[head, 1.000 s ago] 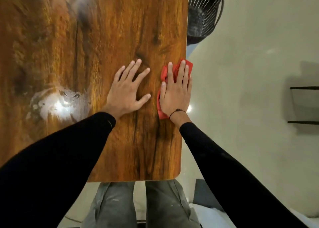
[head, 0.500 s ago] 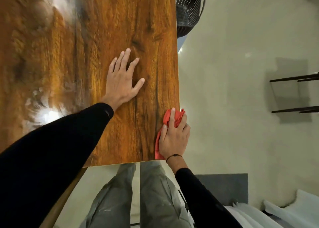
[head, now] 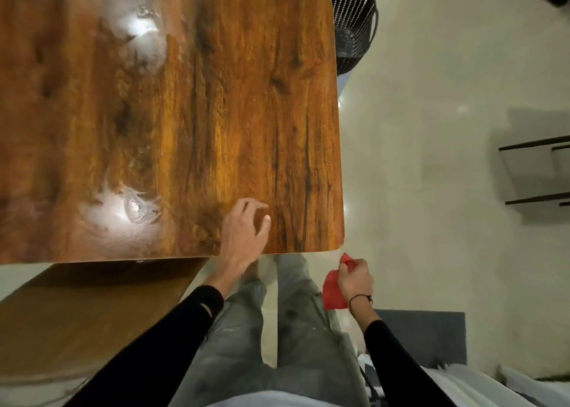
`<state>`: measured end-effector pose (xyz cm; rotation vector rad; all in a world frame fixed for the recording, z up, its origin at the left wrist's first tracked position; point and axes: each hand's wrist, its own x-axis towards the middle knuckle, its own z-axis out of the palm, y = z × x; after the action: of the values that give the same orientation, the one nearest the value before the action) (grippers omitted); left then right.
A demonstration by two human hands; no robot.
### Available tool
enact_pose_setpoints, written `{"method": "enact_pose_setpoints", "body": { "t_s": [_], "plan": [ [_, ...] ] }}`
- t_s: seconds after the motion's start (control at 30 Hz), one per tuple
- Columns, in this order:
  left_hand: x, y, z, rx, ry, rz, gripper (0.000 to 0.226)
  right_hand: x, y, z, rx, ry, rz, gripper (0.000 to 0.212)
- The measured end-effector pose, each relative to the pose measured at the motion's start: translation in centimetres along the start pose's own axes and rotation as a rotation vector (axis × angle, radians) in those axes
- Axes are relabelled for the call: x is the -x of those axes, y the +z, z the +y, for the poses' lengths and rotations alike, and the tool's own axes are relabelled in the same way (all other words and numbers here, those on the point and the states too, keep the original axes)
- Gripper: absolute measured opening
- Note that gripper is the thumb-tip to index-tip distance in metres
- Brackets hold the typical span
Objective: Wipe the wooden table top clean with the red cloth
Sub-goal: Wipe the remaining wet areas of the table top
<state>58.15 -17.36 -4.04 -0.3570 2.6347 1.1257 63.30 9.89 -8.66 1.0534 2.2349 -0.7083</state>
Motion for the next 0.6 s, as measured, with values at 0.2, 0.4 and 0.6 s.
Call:
{"method": "enact_pose_setpoints", "body": {
  "t_s": [0.2,0.4,0.6],
  "plan": [
    [4.9,3.8,0.1,0.191,-0.08,-0.118,0.01,1.4,-0.5,-2.5,-0.599,0.142,-0.533,0.039],
    [8.9,6.9,-1.6,0.314,-0.404,-0.165,0.023,2.1,1.1,-3.7,-0.533,0.221,-0.911,0.036],
    [10.8,5.3,-2.4,1.15,-0.934,-0.199,0.03,1.6,0.5,-7.6,-0.395,0.363,-1.102,0.028]
  ]
}}
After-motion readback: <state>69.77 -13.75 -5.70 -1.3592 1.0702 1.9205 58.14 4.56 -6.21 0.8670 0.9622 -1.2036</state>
